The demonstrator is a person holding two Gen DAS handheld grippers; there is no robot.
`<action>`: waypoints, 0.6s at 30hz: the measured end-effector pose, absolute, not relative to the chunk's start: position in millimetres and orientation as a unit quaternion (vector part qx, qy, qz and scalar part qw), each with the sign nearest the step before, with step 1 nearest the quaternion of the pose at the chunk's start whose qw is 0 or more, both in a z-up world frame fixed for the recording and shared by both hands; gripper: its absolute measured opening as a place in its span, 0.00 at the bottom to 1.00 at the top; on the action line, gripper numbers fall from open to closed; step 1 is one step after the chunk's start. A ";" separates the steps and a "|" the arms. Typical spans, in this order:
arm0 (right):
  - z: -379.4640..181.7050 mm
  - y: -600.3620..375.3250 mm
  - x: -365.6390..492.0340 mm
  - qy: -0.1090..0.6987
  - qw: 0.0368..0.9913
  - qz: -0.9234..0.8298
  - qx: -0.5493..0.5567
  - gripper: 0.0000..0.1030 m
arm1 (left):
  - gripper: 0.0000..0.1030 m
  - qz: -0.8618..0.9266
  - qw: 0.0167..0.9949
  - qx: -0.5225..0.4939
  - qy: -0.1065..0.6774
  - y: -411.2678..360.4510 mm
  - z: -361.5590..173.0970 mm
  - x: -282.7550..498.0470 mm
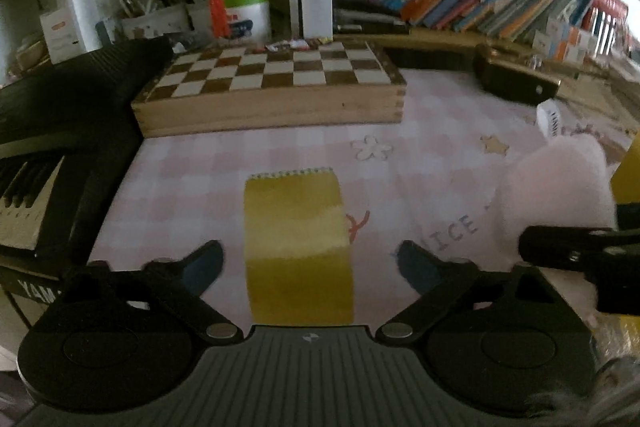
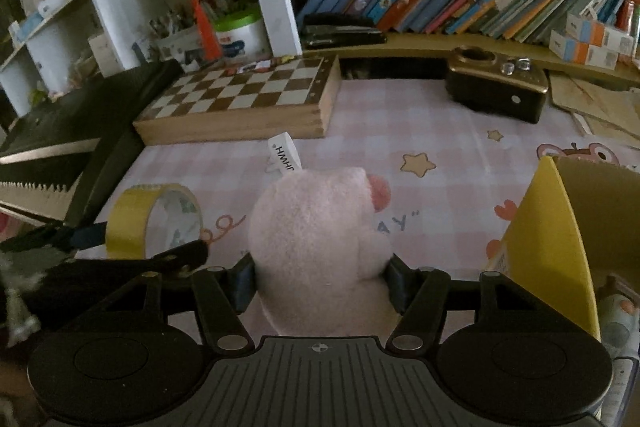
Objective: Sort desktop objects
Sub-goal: 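Grasp the yellow tape roll with the left tool while the right tool grasps the pink pig, then carry the tape roll and pink pig toward the yellow box with both tools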
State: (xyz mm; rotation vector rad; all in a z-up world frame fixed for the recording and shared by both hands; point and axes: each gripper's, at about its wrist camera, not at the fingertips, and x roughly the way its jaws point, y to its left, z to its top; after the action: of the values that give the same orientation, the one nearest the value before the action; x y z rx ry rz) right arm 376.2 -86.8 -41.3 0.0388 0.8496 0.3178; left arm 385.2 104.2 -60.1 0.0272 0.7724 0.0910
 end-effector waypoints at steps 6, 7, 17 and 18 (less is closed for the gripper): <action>-43.5 -83.6 371.5 0.415 0.895 0.164 0.018 0.61 | 0.28 0.036 0.914 0.032 0.402 106.9 -73.2 388.7; -43.0 -83.4 370.2 0.413 0.896 0.164 0.019 0.61 | 0.28 0.032 0.916 0.026 0.399 108.8 -70.6 386.7; -32.8 -74.3 355.8 0.403 0.897 0.182 0.017 0.61 | 0.17 0.030 0.934 -0.053 0.353 130.8 -22.4 340.6; -31.6 -72.6 352.8 0.402 0.896 0.186 0.017 0.61 | 0.17 0.030 0.935 -0.060 0.349 132.4 -17.5 333.8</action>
State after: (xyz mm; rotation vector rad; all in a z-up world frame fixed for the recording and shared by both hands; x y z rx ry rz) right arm 352.8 -72.6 -31.6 0.0344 0.8328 0.3853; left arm 333.8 132.4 -17.5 -0.1218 0.7133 0.0610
